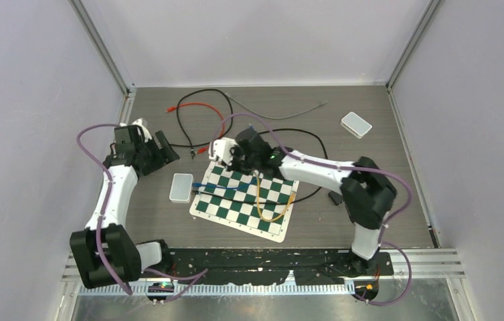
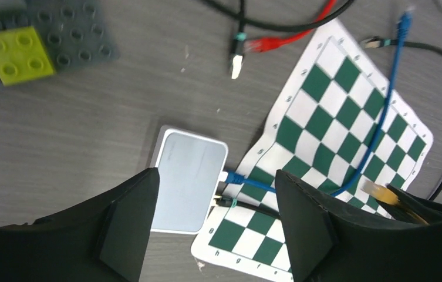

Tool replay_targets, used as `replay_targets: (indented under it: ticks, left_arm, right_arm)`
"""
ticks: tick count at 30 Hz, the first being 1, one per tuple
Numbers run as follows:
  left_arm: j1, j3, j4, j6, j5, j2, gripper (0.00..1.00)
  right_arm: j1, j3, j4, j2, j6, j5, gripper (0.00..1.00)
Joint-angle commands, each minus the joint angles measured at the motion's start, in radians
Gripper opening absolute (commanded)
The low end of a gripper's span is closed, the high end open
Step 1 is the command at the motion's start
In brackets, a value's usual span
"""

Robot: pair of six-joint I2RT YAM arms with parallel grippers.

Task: Insert the plug into the switch port
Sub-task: Insert the connector into the switch port.

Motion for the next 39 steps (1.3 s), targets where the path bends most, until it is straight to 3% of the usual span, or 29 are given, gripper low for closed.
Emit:
replay_targets:
  ticks: [1,12,24,39]
  left_arm:
    - [0.026,0.018,-0.053,-0.019,0.0,0.069,0.72]
    - [0.028,0.062,-0.152,0.04,-0.047,0.203,0.51]
    - [0.03,0.044,-0.141,0.021,-0.022,0.287,0.46]
    - [0.03,0.061,-0.165,0.066,0.015,0.365,0.45]
  right_arm:
    - [0.068,0.15,0.014,0.139,0.036,0.164,0.05]
    - [0.162,0.305,-0.004,0.315,0.117,0.167,0.05]
    - [0.198,0.188,0.089,0.292,0.052,0.086,0.05]
    - [0.207,0.249,0.056,0.371,0.004,0.08,0.05]
